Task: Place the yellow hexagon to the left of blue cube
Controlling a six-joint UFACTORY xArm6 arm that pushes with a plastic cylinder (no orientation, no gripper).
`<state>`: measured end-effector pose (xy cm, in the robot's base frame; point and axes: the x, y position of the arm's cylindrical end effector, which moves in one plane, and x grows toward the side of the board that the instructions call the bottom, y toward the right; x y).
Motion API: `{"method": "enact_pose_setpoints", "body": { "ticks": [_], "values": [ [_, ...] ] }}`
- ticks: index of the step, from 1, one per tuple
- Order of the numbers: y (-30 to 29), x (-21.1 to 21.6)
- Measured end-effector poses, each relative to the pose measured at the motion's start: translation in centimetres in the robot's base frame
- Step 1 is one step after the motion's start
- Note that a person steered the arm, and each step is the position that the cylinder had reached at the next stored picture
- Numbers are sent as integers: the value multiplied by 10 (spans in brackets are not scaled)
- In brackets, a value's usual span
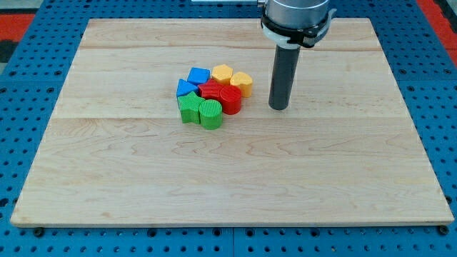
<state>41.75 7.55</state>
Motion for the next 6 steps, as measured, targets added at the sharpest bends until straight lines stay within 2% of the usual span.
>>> {"method": "enact_pose_setpoints", "body": {
  "ticks": [2,6],
  "values": [
    [-43,-60],
    [-125,-116]
  ]
}}
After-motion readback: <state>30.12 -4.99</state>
